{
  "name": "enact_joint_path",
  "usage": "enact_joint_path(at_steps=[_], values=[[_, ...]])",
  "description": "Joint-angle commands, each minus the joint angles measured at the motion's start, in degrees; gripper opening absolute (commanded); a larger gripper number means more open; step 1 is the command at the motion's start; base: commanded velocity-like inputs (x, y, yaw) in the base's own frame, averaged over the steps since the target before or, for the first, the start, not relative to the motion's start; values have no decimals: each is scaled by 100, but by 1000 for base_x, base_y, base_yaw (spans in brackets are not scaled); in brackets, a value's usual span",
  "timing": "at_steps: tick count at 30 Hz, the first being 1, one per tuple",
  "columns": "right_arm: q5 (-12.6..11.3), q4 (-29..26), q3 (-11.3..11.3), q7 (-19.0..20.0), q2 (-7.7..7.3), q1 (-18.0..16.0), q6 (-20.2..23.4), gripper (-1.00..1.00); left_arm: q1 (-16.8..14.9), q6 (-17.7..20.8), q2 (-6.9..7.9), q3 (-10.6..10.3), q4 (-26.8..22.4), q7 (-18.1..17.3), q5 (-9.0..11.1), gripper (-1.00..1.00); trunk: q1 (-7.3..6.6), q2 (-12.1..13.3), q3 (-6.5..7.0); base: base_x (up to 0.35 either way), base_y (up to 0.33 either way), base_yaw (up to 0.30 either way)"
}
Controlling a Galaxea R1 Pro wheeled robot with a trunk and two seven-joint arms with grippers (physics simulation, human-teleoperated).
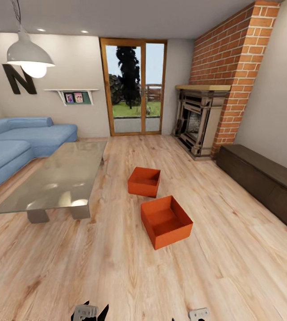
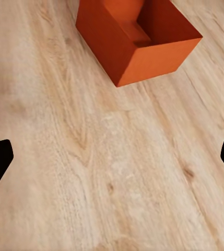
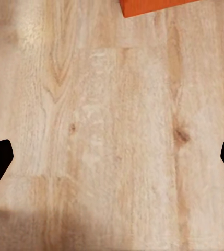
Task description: Move the two storage containers from the living room to the garage. In the garage, place one container on the floor and stack the other container on top of it (either order is fine).
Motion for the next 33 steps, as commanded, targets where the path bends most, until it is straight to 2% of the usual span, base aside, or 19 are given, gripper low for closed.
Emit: enact_joint_path(at_steps=[1,13,33], values=[[-60,5,35,16,-1,-3,-20,100,-5,-7,0,-34,6,-38,62,100,2,-3,-5,197,-284,293],[-60,7,35,16,-1,-3,-19,100,-5,-7,0,-34,6,-38,61,100,2,-3,-5,197,-284,270],[-60,4,35,16,-1,-3,-20,100,-5,-7,0,-37,6,-38,57,100,2,-3,-5,241,-261,20]])
